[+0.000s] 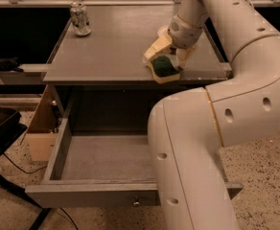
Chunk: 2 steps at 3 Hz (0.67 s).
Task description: Place sponge into top drawer
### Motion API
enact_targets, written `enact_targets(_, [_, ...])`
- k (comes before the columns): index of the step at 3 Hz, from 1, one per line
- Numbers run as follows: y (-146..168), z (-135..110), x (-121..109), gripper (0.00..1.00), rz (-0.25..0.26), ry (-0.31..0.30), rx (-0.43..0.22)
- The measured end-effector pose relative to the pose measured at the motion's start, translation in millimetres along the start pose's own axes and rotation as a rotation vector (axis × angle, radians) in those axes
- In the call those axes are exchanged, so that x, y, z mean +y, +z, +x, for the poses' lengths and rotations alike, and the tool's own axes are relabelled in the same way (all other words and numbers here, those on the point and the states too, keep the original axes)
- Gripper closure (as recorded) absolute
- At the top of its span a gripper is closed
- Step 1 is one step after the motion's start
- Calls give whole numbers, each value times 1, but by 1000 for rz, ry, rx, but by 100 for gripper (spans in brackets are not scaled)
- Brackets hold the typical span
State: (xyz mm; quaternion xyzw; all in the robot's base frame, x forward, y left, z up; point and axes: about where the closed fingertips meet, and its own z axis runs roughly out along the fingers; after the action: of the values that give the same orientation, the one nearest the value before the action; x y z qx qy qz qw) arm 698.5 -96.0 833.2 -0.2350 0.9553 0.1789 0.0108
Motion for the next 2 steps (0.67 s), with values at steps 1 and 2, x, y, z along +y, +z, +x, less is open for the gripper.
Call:
enact_targets(1, [0,0,0,16,0,0,0])
enact_targets(2, [0,0,0,47,0,0,0])
